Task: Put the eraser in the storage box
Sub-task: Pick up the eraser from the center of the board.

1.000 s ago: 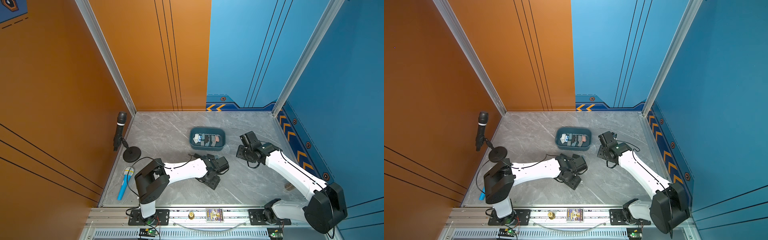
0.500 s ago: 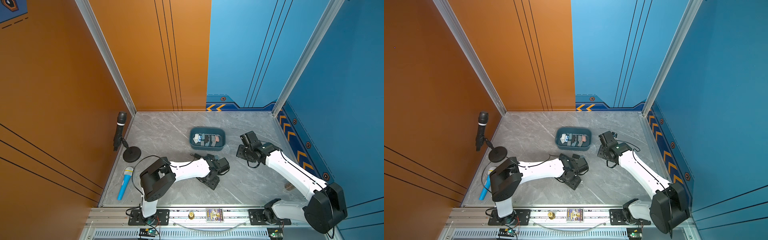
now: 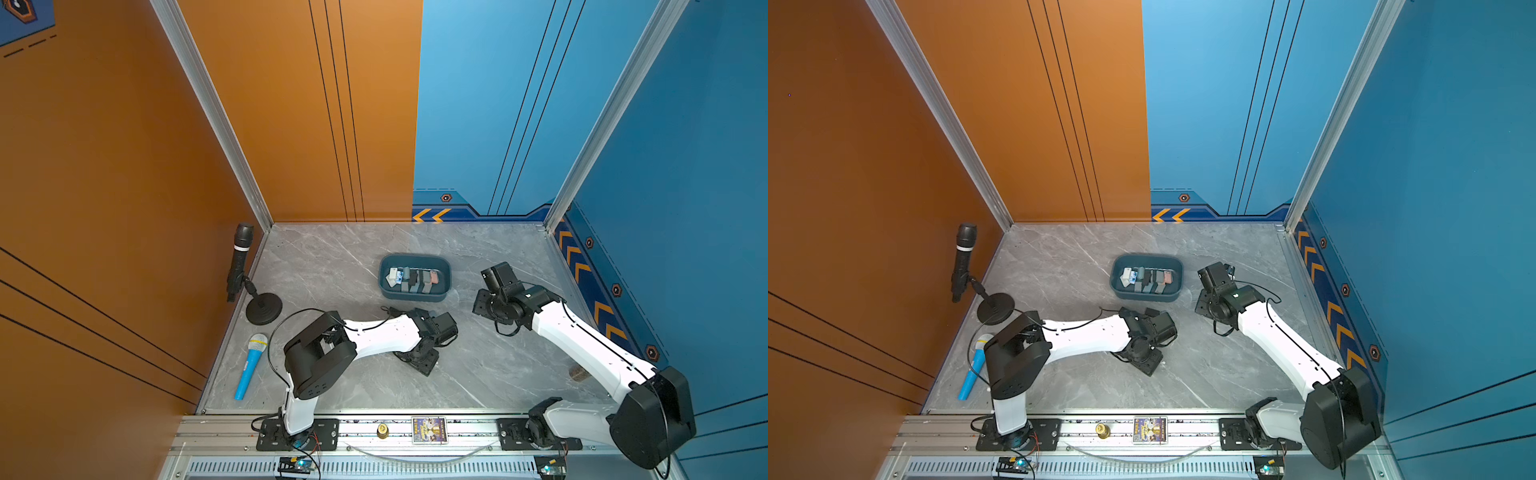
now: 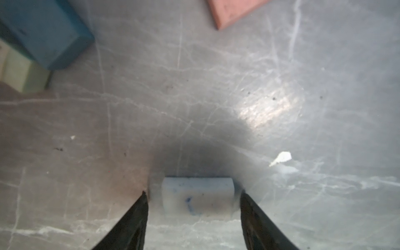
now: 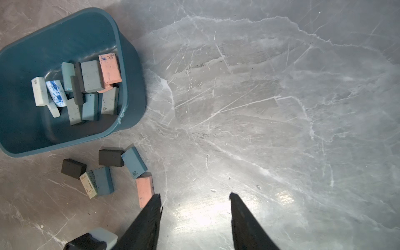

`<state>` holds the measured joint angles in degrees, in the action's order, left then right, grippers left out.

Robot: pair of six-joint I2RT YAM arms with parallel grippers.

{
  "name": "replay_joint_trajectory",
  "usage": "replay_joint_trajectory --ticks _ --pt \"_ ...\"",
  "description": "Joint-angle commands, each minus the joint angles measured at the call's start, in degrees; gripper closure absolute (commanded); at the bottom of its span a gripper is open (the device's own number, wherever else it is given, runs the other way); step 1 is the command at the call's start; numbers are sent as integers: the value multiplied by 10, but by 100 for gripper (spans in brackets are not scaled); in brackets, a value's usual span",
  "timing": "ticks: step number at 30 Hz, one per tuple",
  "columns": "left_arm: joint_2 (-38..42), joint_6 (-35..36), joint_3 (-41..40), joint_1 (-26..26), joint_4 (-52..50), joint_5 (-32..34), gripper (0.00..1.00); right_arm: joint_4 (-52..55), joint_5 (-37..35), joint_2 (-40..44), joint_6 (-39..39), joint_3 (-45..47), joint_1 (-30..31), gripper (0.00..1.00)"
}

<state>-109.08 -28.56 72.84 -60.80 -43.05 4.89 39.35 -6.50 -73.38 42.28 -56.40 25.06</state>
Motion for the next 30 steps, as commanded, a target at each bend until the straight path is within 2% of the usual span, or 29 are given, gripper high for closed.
replay_joint_trajectory --ticks 1,17,30 --pt "-9 3 -8 2 -2 -8 35 -1 -15 10 10 3 -4 47" --pt "-16 0 -18 5 9 -9 52 -1 -17 14 13 8 -4 47" --pt "3 -2 -18 6 9 -7 54 -1 -18 16 14 9 -4 47"
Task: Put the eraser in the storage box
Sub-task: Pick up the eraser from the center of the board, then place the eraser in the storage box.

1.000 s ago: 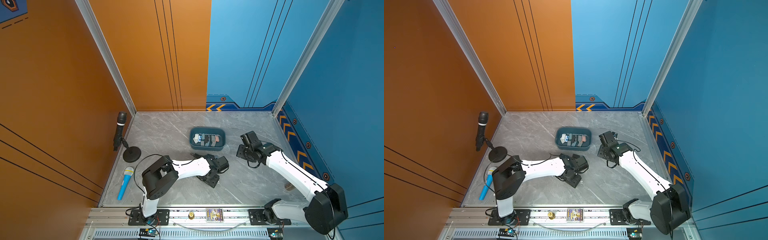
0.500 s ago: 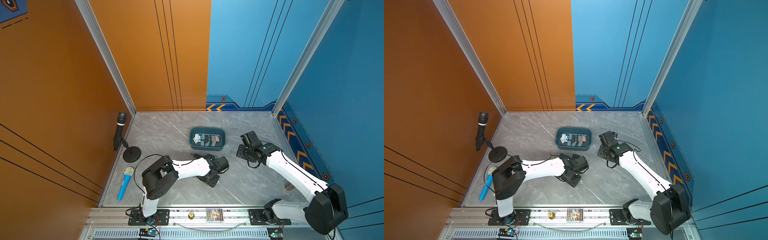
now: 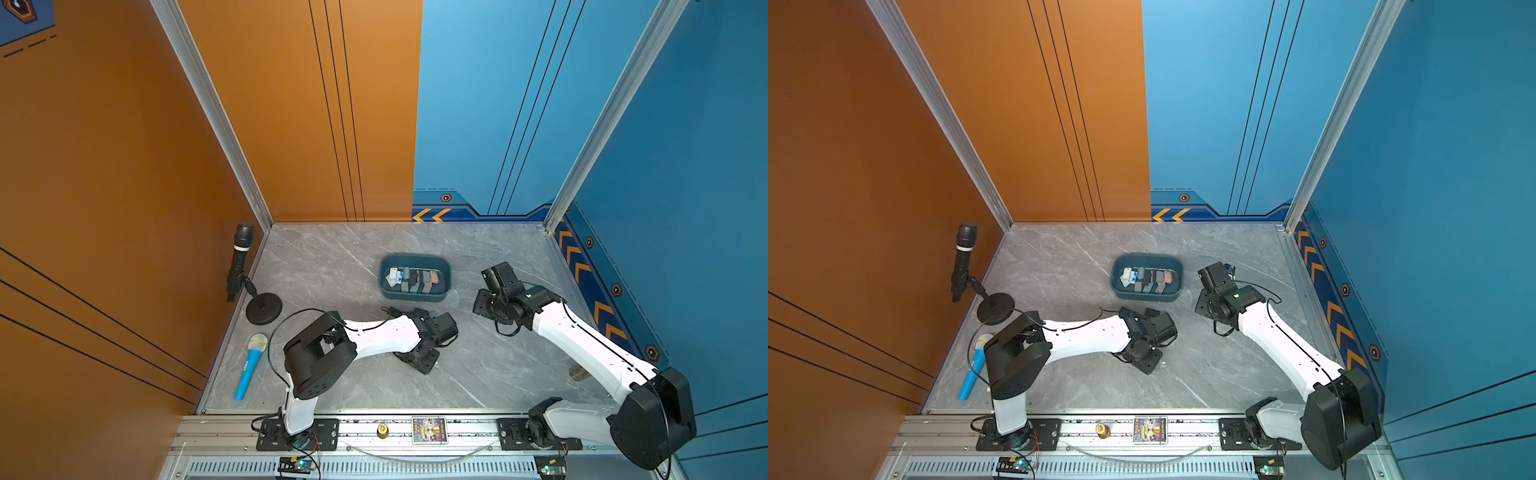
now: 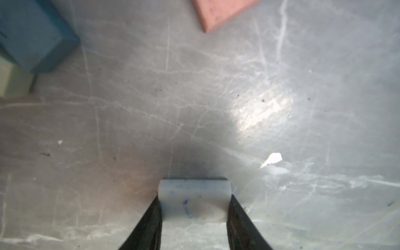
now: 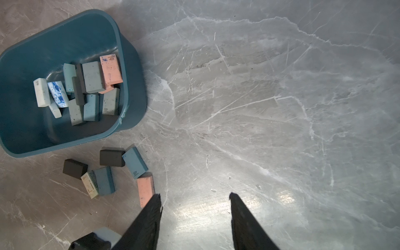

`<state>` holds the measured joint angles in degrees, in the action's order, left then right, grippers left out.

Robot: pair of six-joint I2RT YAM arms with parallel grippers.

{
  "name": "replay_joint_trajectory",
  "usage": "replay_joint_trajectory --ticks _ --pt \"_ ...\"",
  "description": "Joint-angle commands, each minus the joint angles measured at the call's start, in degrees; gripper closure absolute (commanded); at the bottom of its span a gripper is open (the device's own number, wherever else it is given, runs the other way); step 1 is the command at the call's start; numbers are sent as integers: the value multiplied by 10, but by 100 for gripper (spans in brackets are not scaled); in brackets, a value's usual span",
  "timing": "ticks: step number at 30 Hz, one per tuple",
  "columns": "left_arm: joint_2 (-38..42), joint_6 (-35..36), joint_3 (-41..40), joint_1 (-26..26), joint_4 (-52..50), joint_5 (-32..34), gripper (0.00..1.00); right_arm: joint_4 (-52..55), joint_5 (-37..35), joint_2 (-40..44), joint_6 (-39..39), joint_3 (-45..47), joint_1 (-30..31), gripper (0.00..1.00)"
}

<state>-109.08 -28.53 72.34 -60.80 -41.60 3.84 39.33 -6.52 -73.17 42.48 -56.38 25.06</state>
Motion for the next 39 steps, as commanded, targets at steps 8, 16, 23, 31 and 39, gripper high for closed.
replay_joint_trajectory --ticks 8,16,23,31,39 --pt "20 -2 -10 13 -6 -2 55 0 -18 14 12 8 -4 47" --pt "40 -4 -1 24 -7 -9 55 0 -17 12 12 8 -4 47" --pt "63 -4 13 41 -6 -16 54 -1 -17 9 11 8 -5 47" --pt "68 -8 91 108 -10 -55 54 -2 -15 9 10 7 -8 47" --pt "26 15 202 184 -23 -37 54 2 -14 16 5 12 -19 47"
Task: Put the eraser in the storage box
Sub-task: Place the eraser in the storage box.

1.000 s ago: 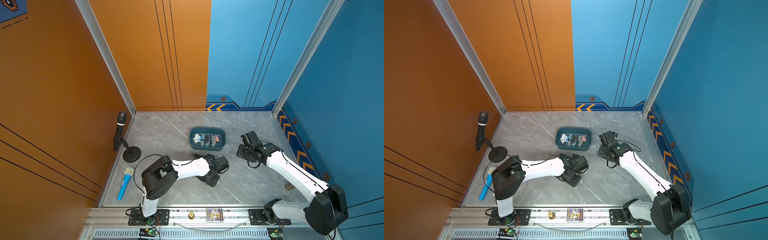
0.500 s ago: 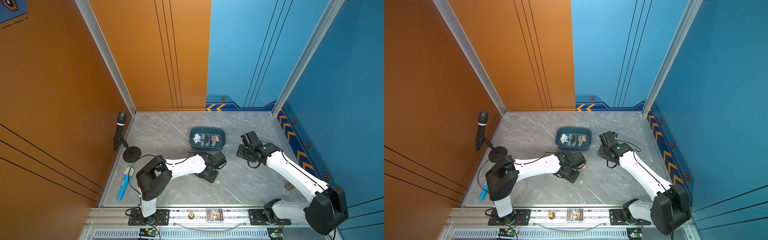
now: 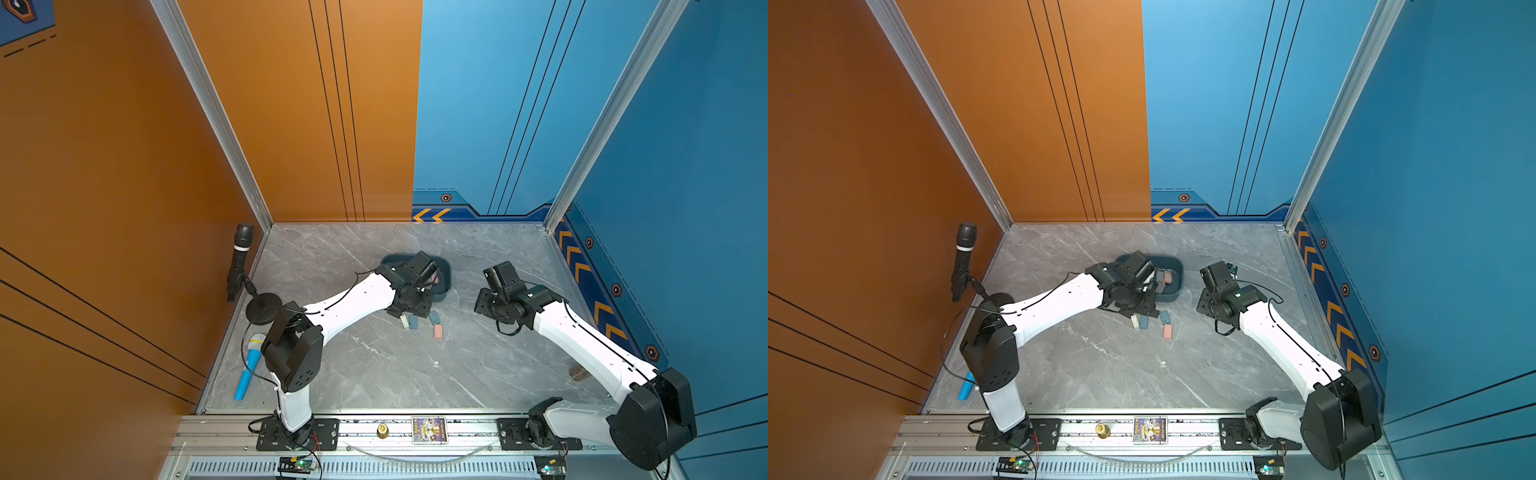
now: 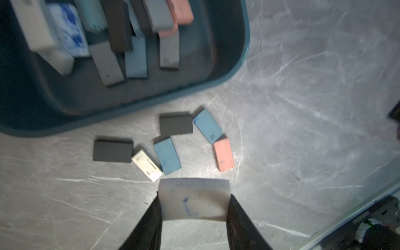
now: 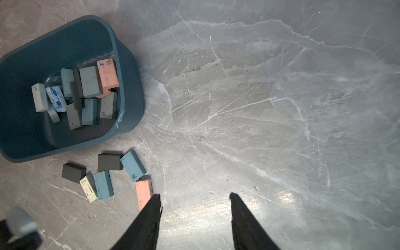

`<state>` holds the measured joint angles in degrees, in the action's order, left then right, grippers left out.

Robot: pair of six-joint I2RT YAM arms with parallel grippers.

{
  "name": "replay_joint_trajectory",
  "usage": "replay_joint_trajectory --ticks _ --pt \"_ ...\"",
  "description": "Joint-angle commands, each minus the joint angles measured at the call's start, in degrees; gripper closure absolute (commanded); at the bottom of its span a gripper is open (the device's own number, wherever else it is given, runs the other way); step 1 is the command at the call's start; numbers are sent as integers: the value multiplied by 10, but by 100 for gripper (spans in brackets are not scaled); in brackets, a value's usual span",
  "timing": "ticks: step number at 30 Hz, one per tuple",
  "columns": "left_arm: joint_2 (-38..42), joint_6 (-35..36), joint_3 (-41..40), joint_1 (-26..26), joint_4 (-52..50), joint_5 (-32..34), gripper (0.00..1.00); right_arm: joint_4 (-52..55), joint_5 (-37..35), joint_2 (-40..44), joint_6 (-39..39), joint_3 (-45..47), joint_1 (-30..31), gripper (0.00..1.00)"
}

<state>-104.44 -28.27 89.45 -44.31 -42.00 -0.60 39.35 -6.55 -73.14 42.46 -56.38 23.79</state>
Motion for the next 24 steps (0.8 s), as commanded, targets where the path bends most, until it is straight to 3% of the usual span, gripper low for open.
replay_joint_trajectory --ticks 1,10,24 --pt "-25 12 42 28 -19 10 54 4 -14 18 5 13 -8 47" --pt "-115 16 144 80 -19 40 54 7 -5 40 4 35 -42 46" --pt "-249 -17 254 101 -19 63 51 13 10 48 -6 47 -81 46"
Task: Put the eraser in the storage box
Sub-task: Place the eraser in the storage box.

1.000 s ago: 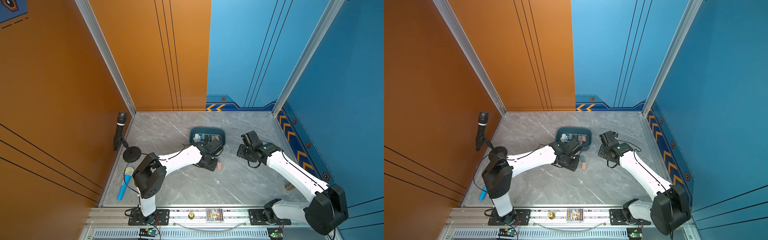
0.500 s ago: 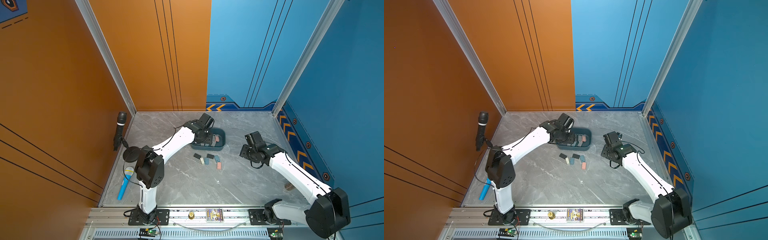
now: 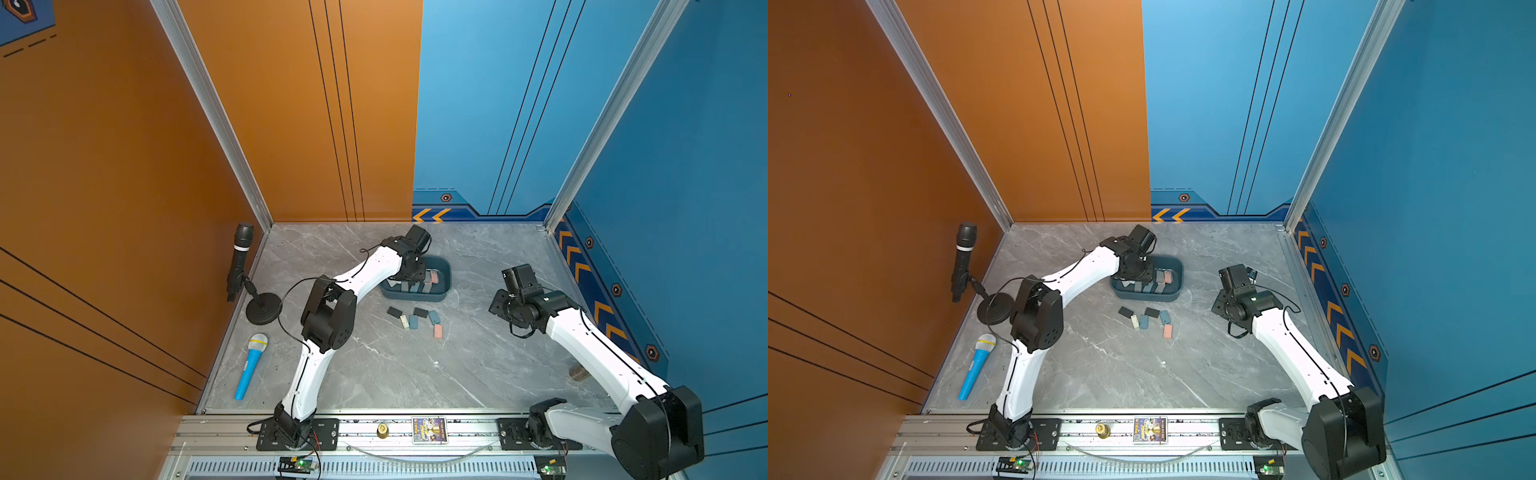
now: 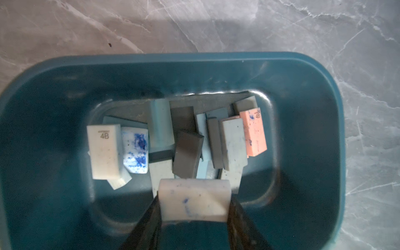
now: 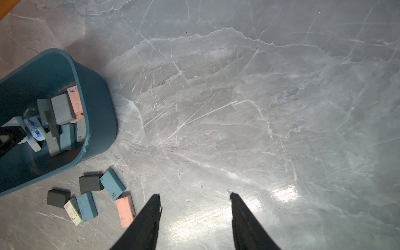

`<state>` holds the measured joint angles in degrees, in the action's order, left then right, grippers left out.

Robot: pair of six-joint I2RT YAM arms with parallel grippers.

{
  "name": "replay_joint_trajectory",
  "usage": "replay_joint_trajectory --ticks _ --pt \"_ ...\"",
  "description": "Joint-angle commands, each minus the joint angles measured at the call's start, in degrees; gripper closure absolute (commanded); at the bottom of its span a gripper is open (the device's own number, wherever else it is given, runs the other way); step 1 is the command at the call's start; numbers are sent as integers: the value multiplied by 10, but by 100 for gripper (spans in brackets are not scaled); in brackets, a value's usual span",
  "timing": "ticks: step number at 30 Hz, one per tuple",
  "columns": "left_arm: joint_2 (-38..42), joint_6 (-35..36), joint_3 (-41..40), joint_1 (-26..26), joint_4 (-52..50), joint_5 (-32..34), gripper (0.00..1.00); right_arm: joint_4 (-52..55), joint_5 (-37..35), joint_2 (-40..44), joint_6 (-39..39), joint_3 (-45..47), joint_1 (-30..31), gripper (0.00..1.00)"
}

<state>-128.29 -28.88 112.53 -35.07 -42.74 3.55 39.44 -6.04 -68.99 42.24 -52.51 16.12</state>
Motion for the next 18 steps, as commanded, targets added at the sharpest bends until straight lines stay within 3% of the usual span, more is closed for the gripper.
replay_joint_trajectory --ticks 1,9,18 --pt "-15 -12 26 10 -11 26 51 12 5 6 -4 8 -6 46" --pt "-38 -11 37 23 -11 33 51 11 9 5 -5 10 -7 46" --pt "-37 -8 38 24 -12 33 41 8 22 11 2 14 -5 46"
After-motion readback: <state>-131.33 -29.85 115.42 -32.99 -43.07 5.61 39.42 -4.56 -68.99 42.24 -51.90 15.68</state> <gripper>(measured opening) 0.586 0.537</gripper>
